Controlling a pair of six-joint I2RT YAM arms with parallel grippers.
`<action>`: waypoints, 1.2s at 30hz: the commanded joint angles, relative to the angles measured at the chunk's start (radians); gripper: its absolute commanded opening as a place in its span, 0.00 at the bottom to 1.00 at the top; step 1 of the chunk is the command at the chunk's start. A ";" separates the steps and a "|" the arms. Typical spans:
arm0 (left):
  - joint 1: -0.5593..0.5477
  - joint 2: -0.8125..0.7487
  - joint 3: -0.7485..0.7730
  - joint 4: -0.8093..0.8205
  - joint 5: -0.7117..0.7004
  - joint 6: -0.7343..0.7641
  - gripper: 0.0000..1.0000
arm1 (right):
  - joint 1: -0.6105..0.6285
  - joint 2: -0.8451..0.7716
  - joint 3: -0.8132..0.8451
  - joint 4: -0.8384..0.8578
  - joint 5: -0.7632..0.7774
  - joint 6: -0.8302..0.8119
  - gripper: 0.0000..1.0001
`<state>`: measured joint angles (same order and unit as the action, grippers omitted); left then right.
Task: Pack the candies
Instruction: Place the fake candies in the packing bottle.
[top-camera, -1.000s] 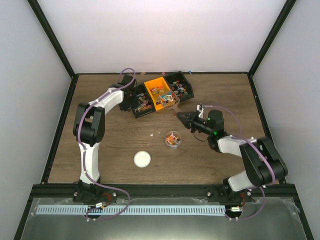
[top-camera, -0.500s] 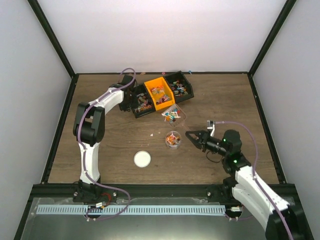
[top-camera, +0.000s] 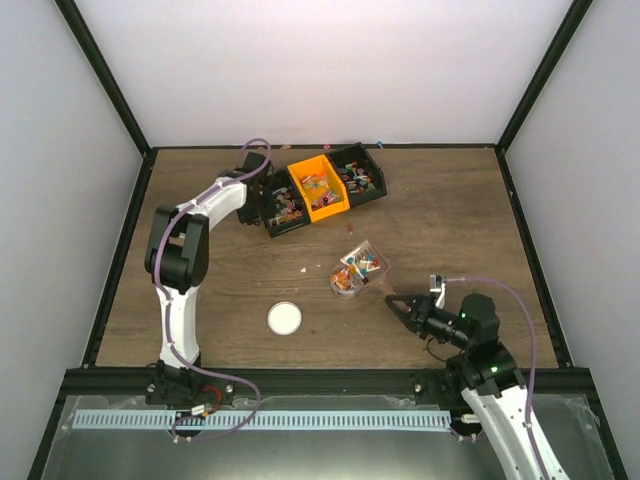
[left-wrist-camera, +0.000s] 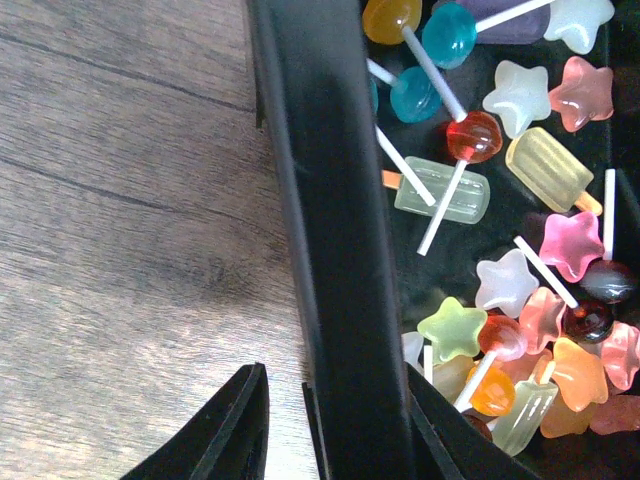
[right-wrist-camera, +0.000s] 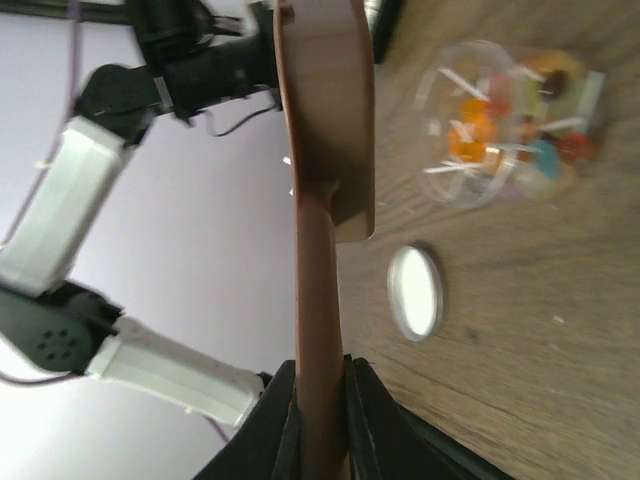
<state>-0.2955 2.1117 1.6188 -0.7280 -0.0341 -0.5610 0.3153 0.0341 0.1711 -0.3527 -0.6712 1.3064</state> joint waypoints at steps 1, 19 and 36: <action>0.000 -0.034 -0.028 0.002 0.015 0.003 0.34 | -0.007 0.037 0.101 -0.227 0.058 -0.119 0.01; 0.000 -0.034 -0.064 0.027 0.030 0.005 0.34 | -0.006 0.227 0.249 -0.417 0.120 -0.418 0.01; 0.001 -0.021 -0.056 0.032 0.041 0.004 0.34 | -0.006 0.423 0.404 -0.507 0.191 -0.599 0.01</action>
<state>-0.2955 2.1059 1.5631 -0.6907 0.0051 -0.5640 0.3153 0.4465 0.5060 -0.8082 -0.5102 0.7532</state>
